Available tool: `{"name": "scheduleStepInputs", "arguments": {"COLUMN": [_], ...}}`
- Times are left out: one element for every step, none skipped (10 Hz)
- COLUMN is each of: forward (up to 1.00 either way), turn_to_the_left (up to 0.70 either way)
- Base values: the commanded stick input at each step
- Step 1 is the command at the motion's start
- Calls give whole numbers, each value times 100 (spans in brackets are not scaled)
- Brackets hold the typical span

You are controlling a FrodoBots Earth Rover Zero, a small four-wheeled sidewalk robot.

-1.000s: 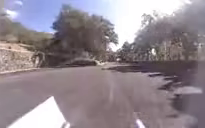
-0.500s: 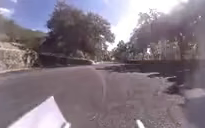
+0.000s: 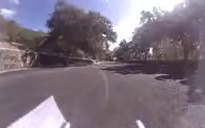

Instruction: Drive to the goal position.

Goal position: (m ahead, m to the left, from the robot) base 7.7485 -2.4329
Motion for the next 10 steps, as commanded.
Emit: {"name": "scheduleStepInputs", "arguments": {"forward": [70,70,70,70,70,70,70,70,70,70], "turn_to_the_left": [0,0,0,0,0,0,0,0,0,0]}}
